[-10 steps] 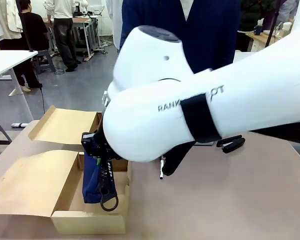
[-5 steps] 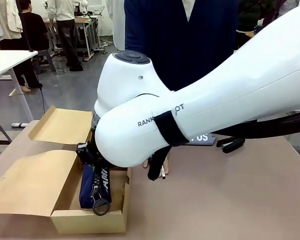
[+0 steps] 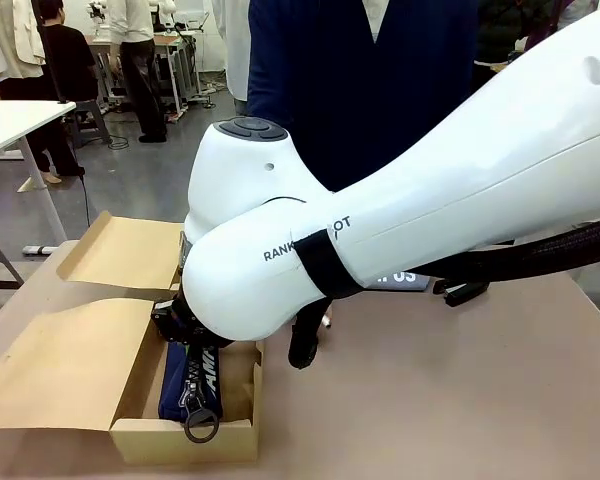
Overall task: Place items inside the box.
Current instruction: Pick up a Pencil pouch or Stapler and place it inside the Mailer Box closest to the robot.
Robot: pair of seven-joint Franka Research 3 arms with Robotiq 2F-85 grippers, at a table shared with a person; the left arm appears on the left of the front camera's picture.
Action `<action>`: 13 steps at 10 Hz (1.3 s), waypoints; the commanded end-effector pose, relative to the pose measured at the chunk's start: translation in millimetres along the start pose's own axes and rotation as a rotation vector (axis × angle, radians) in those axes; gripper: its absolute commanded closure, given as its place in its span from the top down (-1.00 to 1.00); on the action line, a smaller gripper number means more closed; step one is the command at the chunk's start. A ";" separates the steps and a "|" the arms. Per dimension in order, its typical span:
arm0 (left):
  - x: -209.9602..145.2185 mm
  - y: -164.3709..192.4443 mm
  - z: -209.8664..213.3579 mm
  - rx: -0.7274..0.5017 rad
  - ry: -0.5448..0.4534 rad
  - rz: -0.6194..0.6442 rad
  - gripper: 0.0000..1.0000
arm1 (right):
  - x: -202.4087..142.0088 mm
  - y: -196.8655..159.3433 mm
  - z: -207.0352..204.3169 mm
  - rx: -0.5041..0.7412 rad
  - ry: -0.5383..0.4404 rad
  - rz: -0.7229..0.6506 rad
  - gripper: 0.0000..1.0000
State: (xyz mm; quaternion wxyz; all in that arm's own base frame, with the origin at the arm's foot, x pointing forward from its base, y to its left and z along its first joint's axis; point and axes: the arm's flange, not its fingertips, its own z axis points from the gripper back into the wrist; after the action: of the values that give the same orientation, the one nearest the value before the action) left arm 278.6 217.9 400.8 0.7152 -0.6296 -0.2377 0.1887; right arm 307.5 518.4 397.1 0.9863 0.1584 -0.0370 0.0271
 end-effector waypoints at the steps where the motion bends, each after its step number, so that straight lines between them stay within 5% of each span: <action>1: -3.6 -0.3 -1.2 -0.016 -0.003 -0.022 1.00 | -0.2 7.0 4.1 -0.007 0.005 -0.037 -0.80; 2: -3.6 -0.3 -1.2 -0.016 -0.003 -0.022 1.00 | 0.0 5.8 3.3 -0.008 0.012 -0.036 -0.09; 4: -3.6 -0.3 -1.2 -0.016 -0.003 -0.022 1.00 | -0.3 3.2 2.7 0.001 0.028 -0.039 1.00; 6: -3.6 -0.3 -1.2 -0.016 -0.003 -0.022 1.00 | -0.4 2.7 3.7 0.008 0.032 -0.039 1.00; 7: -3.6 -0.3 -1.2 -0.016 -0.003 -0.022 1.00 | -0.3 2.8 4.2 0.015 0.036 -0.036 0.83; 8: -3.6 -0.3 -1.2 -0.016 -0.003 -0.022 1.00 | -0.5 3.0 4.1 0.017 0.037 -0.034 1.00; 13: -3.6 -0.3 -1.2 -0.016 -0.003 -0.022 1.00 | -0.9 2.0 4.6 0.017 0.050 -0.028 1.00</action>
State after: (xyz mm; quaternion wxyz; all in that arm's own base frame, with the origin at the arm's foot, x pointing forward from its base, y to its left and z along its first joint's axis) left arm 278.6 217.9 400.8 0.7152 -0.6296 -0.2377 0.1886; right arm 306.5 519.5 398.4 0.9862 0.1636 -0.0199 0.0134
